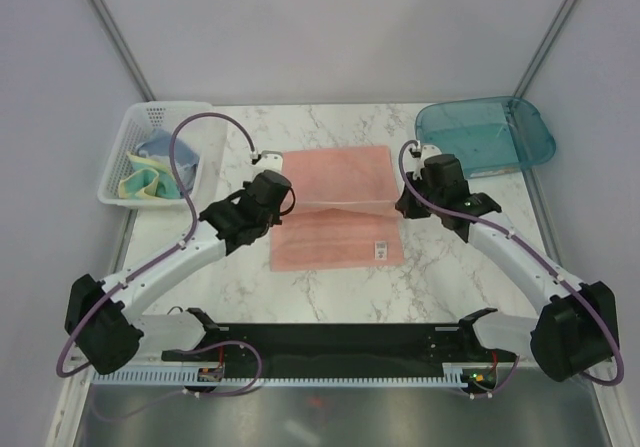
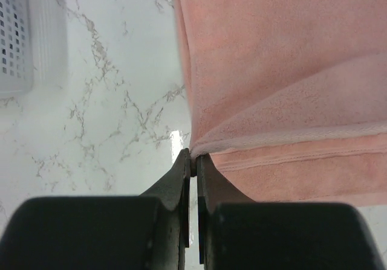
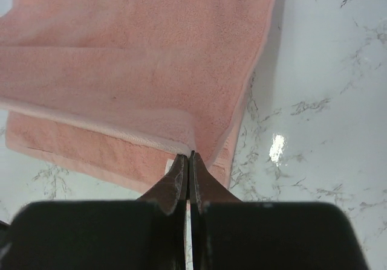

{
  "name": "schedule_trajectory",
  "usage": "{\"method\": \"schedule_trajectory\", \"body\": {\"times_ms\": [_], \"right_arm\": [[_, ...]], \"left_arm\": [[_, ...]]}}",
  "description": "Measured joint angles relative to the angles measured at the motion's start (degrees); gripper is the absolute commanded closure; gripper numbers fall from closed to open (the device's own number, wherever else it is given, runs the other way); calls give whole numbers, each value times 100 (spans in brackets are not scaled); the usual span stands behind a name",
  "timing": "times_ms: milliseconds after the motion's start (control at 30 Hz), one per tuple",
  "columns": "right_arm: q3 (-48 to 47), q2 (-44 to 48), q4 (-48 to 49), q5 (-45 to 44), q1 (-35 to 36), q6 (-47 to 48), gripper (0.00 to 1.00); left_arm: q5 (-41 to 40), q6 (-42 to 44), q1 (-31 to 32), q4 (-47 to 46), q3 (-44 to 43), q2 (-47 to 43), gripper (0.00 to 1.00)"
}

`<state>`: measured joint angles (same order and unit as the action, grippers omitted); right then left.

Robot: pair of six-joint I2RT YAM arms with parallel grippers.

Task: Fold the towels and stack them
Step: Fold the towel

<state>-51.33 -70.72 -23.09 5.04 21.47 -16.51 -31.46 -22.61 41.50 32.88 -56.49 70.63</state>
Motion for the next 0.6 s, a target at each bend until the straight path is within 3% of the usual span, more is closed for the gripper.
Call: {"method": "schedule_trajectory", "body": {"times_ms": [333,600], "right_arm": [[1484,428,317,127,621,-490,100],[1670,326,348,-4,638,-776,100]], "left_arm": [[538,-695,28,275,1290,-184,98],[964,-1051,74,323,1370,-17,98]]}}
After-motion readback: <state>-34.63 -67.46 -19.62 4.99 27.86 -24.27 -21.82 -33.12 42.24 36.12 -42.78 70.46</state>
